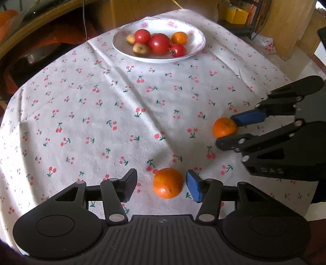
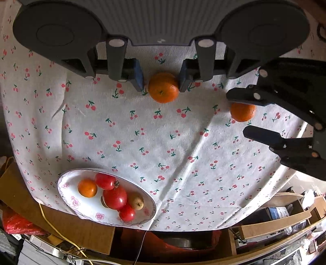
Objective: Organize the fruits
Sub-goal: 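Carry the tangerine in the left tool while the right tool carries its tangerine to the bowl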
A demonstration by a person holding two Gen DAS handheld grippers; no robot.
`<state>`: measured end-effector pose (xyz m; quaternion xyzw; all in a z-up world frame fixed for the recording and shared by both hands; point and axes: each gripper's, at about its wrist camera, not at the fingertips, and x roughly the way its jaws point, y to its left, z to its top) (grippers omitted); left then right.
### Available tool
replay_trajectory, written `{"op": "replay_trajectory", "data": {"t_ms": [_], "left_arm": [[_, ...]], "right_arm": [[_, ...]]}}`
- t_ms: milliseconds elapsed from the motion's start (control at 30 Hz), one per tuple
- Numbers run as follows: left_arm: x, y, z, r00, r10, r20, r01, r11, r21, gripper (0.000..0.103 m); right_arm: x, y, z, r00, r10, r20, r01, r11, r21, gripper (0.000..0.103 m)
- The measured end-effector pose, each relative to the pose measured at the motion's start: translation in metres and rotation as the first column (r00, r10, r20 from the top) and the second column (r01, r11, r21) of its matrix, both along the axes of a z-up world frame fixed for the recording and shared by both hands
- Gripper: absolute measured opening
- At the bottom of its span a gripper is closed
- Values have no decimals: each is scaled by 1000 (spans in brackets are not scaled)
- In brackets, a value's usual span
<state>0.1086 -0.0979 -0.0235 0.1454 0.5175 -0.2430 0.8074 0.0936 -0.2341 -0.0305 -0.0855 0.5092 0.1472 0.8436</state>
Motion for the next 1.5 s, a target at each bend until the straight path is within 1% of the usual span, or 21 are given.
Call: {"op": "replay_trajectory", "data": {"t_ms": [267,500,700,800,833,900,1000,1100,1200,1300,1367,1500], "left_arm": [[-9,-5,-4,1000,-19,-18,19,1000,4,59],[-13,5,-5,999,6,-40,-6,1000,1,60],[-18,8,-5,999,14,-43,-13,1000,5,61],[-19,7,-5,999,16,-44,-15,1000,16,57],[-20,7,-4,999,19,-44,-19,1000,17,53],[-21,7,-4,999,29,-42,-29,999,15,50],[-17,8,-3,998,43,-46,-43,999,5,50],[-13,6,-4,997,51,-50,-51,999,-6,51],[-14,4,-4,998,46,-43,-46,999,-2,48],[-15,4,0,999,44,-25,-44,999,-16,37],[-14,5,2,999,47,-27,-48,998,-32,37],[-14,3,2,999,45,-24,-46,998,-31,36]], "right_arm": [[-3,-4,2,1000,-8,0,8,1000,19,33],[-1,-3,0,1000,-5,-1,5,1000,24,33],[-1,-1,0,1000,6,1,-6,1000,24,33],[-1,1,0,1000,8,1,-8,1000,28,33],[-2,1,0,1000,10,0,-10,1000,26,33],[-3,1,0,1000,11,-5,-10,1000,25,31],[-5,0,0,1000,10,-5,-10,1000,23,28],[-5,-1,0,1000,5,-10,-5,1000,30,28],[-6,-1,0,1000,-1,-9,1,1000,30,28],[-7,0,0,1000,-5,-6,5,1000,29,28],[-7,-1,0,1000,-5,-3,6,999,32,27],[-8,-1,5,1000,-4,12,4,999,50,26]]}}
